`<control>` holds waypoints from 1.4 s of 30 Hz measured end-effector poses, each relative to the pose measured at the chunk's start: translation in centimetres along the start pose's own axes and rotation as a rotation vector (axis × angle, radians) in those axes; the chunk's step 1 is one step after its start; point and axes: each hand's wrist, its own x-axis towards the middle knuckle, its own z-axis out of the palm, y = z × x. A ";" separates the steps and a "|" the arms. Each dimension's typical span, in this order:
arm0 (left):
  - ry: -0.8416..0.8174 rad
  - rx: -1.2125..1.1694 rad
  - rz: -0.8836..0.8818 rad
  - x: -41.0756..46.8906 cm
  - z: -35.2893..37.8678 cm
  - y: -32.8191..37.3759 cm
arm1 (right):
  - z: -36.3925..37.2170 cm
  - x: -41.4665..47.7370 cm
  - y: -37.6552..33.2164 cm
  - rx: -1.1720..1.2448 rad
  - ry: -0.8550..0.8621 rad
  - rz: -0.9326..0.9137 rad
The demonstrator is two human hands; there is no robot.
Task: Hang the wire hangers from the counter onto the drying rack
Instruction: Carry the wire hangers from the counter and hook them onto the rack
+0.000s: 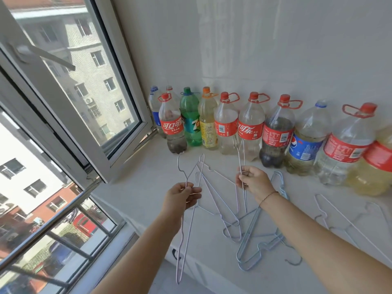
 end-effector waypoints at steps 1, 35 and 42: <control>-0.003 -0.004 0.005 -0.4 0.4 0.1 | 0.0 -0.6 -0.1 0.023 -0.030 0.007; 0.578 -0.082 0.229 -41.7 -11.1 -4.7 | 9.8 -31.2 -5.7 -0.599 -1.241 -0.396; 0.696 -0.125 0.205 -54.1 -17.2 -6.5 | 14.1 -42.9 -4.7 -0.472 -1.442 -0.271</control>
